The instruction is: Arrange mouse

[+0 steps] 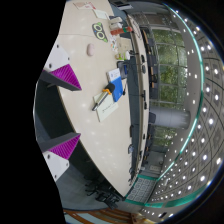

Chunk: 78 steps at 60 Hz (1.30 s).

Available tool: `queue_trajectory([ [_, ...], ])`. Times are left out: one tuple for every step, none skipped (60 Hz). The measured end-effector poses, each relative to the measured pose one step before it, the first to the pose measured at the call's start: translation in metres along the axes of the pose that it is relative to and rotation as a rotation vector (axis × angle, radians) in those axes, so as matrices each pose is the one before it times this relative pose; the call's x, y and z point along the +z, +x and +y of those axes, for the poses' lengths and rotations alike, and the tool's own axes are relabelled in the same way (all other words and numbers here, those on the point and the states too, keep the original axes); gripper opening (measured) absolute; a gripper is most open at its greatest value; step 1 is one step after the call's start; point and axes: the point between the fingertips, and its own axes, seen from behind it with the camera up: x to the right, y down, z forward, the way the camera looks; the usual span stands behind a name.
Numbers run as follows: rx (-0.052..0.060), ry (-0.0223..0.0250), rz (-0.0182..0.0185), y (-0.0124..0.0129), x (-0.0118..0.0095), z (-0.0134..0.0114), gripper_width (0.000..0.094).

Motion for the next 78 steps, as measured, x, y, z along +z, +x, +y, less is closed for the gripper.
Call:
queue_trajectory([
  [0.0008, 0.00011, 0.00076, -0.00014, 0.00001, 0.00043, 0.0855],
  [0.0002, -0.00081, 0.00092, -0.00026, 0.00011, 0.0008, 0.0854],
  [-0.0004, -0.00189, 0.00095, -0.00074, 0.00021, 0.00129, 0.0854],
  [-0.0015, -0.00308, 0.00011, -0.00162, 0.00034, 0.00163, 0.0855],
  [-0.0013, -0.0033, -0.00025, -0.0012, -0.00025, 0.00134, 0.0855],
  [-0.0024, -0.00165, 0.00178, -0.00769, 0.00276, 0.00269, 0.0854],
  [-0.0027, -0.00058, 0.00024, -0.00301, 0.00067, 0.00161, 0.0854],
  [-0.0031, 0.00059, 0.00065, -0.00272, 0.00066, 0.00154, 0.0853],
  [-0.0036, 0.00092, 0.00103, -0.00265, 0.00068, 0.00219, 0.0853],
  [-0.0037, 0.00014, 0.00061, -0.00272, 0.00092, 0.00278, 0.0853],
  [-0.0042, -0.00202, -0.00202, 0.00197, 0.00244, 0.00169, 0.0853],
  [-0.0036, -0.00157, 0.00191, -0.00409, -0.00007, 0.00589, 0.0851],
  [-0.0036, -0.00299, 0.00089, -0.00269, 0.00104, 0.00405, 0.0853],
  [-0.0026, -0.00313, 0.00096, -0.00289, 0.00098, 0.00445, 0.0852],
  [-0.0019, -0.00276, 0.00031, -0.00346, 0.00105, 0.00451, 0.0851],
  [-0.0017, -0.00264, -0.0011, -0.00364, 0.00085, 0.00448, 0.0853],
  [-0.0024, -0.00345, -0.00392, -0.00311, 0.00229, 0.00299, 0.0851],
  [-0.002, -0.00383, -0.00426, -0.00469, 0.00068, 0.00525, 0.085],
  [-0.0025, -0.00607, -0.00586, -0.00696, 0.00317, 0.00511, 0.0851],
  [-0.0013, -0.00749, -0.0083, -0.0069, -0.00168, 0.00824, 0.0851],
  [-0.0016, -0.00931, -0.00965, -0.007, 0.00038, 0.0069, 0.085],
  [-0.0012, -0.00848, -0.01027, -0.00737, 0.00076, 0.00613, 0.0849],
  [-0.0008, -0.0069, -0.01043, -0.00767, 0.0038, 0.00366, 0.0851],
  [0.0002, -0.00476, -0.01001, -0.00802, 0.00123, 0.0056, 0.085],
  [0.0008, -0.00365, -0.00861, -0.00798, 0.00156, 0.00516, 0.085],
  [0.0011, -0.00421, -0.00778, -0.01068, 0.00385, 0.00363, 0.085],
  [-0.0003, -0.00319, -0.00864, -0.0083, 0.00232, 0.00496, 0.085],
  [-0.0025, -0.00101, -0.00915, -0.00892, 0.00103, 0.00778, 0.0854],
  [-0.0032, -0.00193, -0.00895, -0.00913, 0.00312, 0.00412, 0.085],
  [-0.0028, -0.00099, -0.00814, -0.00881, 0.00297, 0.00359, 0.0851],
  [-0.0023, 0.00086, -0.00636, -0.00836, 0.00335, 0.0027, 0.0851],
  [-0.0023, 0.00291, -0.00654, -0.00918, 0.00338, 0.00178, 0.0851],
  [-0.0015, -0.00016, -0.00664, -0.01073, 0.00335, -0.00267, 0.0852],
  [-0.0021, 0.00204, -0.0061, -0.00899, 0.00486, 0.0042, 0.0851],
  [-0.0015, -0.0012, -0.00606, -0.00885, 0.00428, 0.00169, 0.0852],
  [-0.0008, -0.00196, -0.00553, -0.00863, 0.00439, 0.00103, 0.0851],
  [0.0007, -0.00138, -0.00485, -0.00852, 0.00476, 0.00018, 0.0852],
  [0.002, -0.00085, -0.00512, -0.00828, 0.00509, -0.00046, 0.0853],
  [0.0025, -0.00136, -0.00655, -0.00845, 0.00519, -0.00112, 0.0852],
  [0.0011, -0.00343, -0.00887, -0.00781, 0.00234, -0.00408, 0.0851],
  [0.0012, -0.00047, -0.00991, -0.00996, 0.00828, -0.00104, 0.0852],
  [0.0006, 0.0009, -0.01074, -0.00828, 0.00658, -0.00251, 0.0854],
  [0.0005, 0.00268, -0.00972, -0.00774, 0.00663, -0.00319, 0.0854],
  [-0.0004, 0.00457, -0.00819, -0.00671, 0.00729, -0.00382, 0.0853],
  [-0.0019, 0.00541, -0.00653, -0.00659, 0.00771, -0.00356, 0.0851],
  [-0.0041, 0.00401, -0.00551, -0.00598, 0.00813, -0.00342, 0.0851],
  [-0.0059, -0.00094, -0.00351, -0.00525, 0.00585, -0.00328, 0.0854],
  [-0.0063, -0.0012, -0.00221, -0.00444, 0.00812, -0.00235, 0.085],
  [-0.0069, -0.0016, -0.00083, -0.00359, 0.00841, -0.00238, 0.0851],
  [-0.0071, -0.00005, -0.0004, -0.00338, 0.00849, -0.00316, 0.0852],
  [-0.0068, 0.00166, -0.00112, -0.00336, 0.0085, -0.00383, 0.0851],
  [-0.0067, 0.00159, -0.00428, -0.00312, 0.01032, -0.0045, 0.0852],
  [-0.0065, 0.0015, -0.00338, -0.00438, 0.00814, -0.00352, 0.0851],
  [-0.0062, 0.00128, -0.00358, -0.00342, 0.00848, -0.00345, 0.085],
  [-0.0062, 0.00126, -0.0026, -0.00278, 0.00862, -0.00335, 0.0852],
  [-0.0056, 0.00065, -0.00288, -0.00297, 0.00856, -0.00302, 0.085],
  [-0.0057, -0.00013, -0.00422, -0.00317, 0.00837, -0.00296, 0.085],
  [-0.0059, 0.00008, -0.00569, -0.00305, 0.00864, -0.00313, 0.0851],
  [-0.0055, 0.00107, -0.00518, -0.00264, 0.00806, -0.00352, 0.0851],
  [-0.0055, 0.00205, -0.00368, -0.0022, 0.00813, -0.00324, 0.085],
  [-0.0062, 0.00274, -0.0039, -0.00029, 0.01002, -0.00378, 0.0851],
  [-0.007, 0.00075, -0.00181, -0.00062, 0.0087, -0.00303, 0.085],
  [-0.0055, -0.00004, -0.0006, -0.00307, 0.00678, -0.00205, 0.0848],
  [-0.0062, -0.00253, -0.0006, -0.00151, 0.00735, -0.0018, 0.0849],
  [-0.005, -0.00346, -0.00122, -0.00143, 0.00733, -0.0016, 0.0848],
  [-0.0042, -0.0034, -0.00236, -0.00153, 0.00701, -0.00164, 0.0847],
  [-0.0037, -0.00262, -0.00426, -0.00157, 0.00654, -0.00164, 0.0848],
  [-0.003, -0.00178, -0.00471, -0.00146, 0.00595, -0.00182, 0.0849],
  [-0.002, -0.00193, -0.00368, -0.00102, 0.00562, -0.00169, 0.0849],
  [-0.0013, -0.00247, -0.00377, -0.00124, 0.00507, -0.00177, 0.0848],
  [-0.0012, -0.00205, -0.005, -0.00014, 0.00502, -0.00147, 0.0849],
  [-0.0004, 0.00136, -0.00607, -0.00153, 0.00432, -0.00305, 0.0845],
  [0.0008, 0.00725, -0.00997, -0.00173, 0.00371, -0.00434, 0.0838],
  [-0.0008, 0.00257, -0.01079, -0.00204, 0.00346, -0.00319, 0.0833],
  [-0.0013, 0.00121, -0.0037, 0.0, 0.00323, -0.00277, 0.0834],
  [-0.0034, -0.00098, -0.00254, 0.00013, 0.00319, -0.00231, 0.084],
  [-0.0051, -0.00081, -0.00327, -0.0002, 0.00315, -0.00216, 0.084],
  [-0.0053, 0.00046, -0.00325, -0.00004, 0.00309, -0.00249, 0.084],
])
